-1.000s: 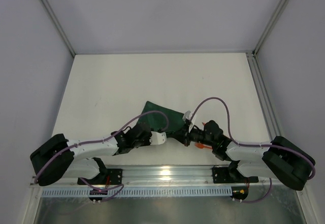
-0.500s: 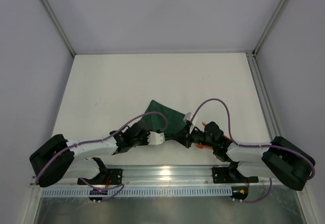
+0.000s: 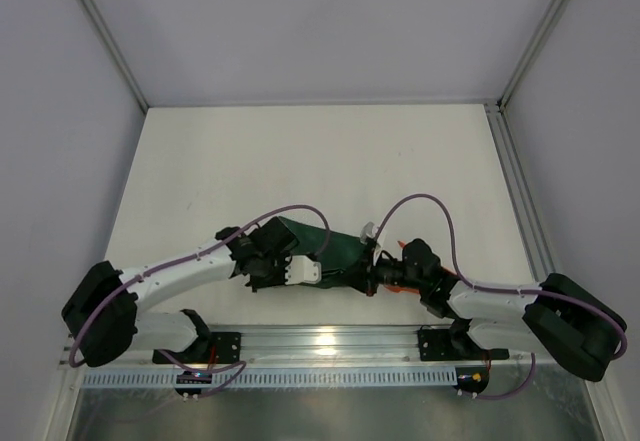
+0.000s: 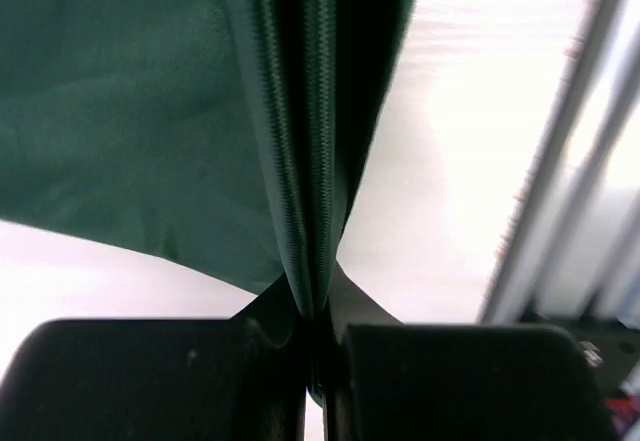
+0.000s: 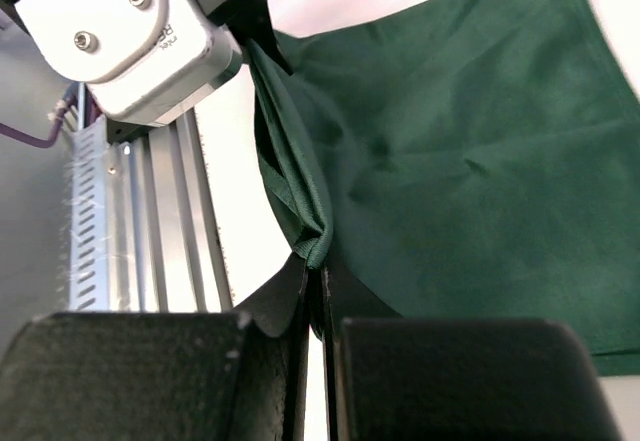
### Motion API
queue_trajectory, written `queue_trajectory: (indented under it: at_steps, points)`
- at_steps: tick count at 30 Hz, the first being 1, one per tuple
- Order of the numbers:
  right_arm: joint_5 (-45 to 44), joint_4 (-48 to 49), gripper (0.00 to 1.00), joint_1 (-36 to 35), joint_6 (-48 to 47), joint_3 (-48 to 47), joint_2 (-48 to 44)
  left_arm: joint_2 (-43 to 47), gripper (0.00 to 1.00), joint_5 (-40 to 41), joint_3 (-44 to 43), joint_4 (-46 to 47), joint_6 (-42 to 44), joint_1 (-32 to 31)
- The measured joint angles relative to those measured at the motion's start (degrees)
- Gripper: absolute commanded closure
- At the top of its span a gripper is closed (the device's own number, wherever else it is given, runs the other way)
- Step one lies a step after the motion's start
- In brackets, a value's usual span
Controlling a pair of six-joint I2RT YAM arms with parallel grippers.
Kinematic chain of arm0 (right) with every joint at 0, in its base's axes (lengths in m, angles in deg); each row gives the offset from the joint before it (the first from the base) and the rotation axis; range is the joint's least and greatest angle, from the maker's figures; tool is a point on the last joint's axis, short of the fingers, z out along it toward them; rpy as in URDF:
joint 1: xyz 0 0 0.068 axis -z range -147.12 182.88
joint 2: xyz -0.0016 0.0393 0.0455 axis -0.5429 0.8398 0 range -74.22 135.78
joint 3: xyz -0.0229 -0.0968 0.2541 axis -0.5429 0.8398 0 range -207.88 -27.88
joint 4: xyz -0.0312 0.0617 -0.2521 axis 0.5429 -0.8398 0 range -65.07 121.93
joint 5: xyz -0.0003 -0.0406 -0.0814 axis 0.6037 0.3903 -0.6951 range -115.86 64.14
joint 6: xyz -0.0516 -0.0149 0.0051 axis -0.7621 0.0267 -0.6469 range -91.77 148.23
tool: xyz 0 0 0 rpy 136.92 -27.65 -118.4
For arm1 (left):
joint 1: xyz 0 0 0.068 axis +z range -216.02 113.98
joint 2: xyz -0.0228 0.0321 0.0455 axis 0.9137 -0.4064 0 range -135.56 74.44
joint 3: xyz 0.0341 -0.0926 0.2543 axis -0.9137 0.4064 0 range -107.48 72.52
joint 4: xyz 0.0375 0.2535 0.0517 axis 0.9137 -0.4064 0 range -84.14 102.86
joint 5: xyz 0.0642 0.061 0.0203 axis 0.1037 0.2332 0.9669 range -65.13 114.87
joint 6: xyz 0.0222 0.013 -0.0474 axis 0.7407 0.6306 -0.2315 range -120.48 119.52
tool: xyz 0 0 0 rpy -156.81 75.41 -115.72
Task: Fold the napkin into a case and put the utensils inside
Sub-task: Fold the lower triangle-folded napkin at the center of the board.
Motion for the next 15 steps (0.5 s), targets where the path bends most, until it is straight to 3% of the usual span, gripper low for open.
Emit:
queue_trajectory:
  at_steps: [7, 15]
  points:
    - [0.72, -0.92, 0.96, 0.0, 5.35, 0.2, -2.19, -6.62, 1.0, -9.49, -9.4, -17.57, 0.31, 0.0]
    - [0.33, 1.79, 0.96, 0.02, 13.42, 2.21, 1.73, -14.27, 1.0, -15.32, -14.71, -25.33, 6.05, 1.9]
